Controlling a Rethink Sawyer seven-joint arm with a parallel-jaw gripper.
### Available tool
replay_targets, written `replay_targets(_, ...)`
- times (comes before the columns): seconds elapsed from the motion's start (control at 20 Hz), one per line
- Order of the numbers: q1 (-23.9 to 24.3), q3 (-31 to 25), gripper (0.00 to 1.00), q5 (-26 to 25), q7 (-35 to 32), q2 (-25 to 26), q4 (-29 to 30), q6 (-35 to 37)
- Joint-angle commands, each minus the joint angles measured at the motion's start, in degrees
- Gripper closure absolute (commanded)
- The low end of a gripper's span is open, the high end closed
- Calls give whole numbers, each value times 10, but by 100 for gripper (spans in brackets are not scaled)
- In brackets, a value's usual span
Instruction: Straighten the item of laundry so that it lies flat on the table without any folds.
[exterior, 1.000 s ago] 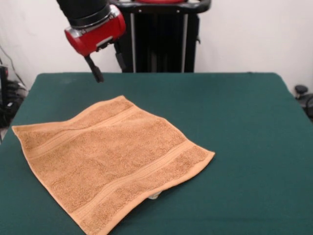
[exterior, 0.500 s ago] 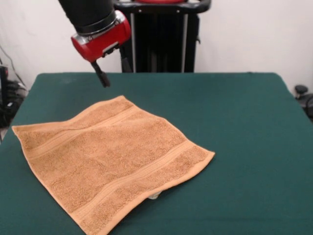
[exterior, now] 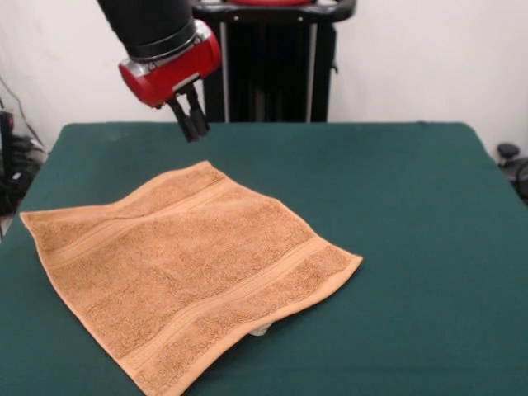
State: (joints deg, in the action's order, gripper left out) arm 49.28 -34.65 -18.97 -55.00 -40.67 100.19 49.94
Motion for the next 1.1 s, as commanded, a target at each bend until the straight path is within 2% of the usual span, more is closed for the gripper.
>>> replay_targets(0.05,-21,-41,100,-48,58,8,-13,-29)
replay_targets(0.4,-11,-54,100,-60,55,10,-6,-30)
replay_targets(0.75,17,-81,100,-92,64,19,23,-118)
replay_targets(1.1,34,-107,100,-96,55,26,36,-129)
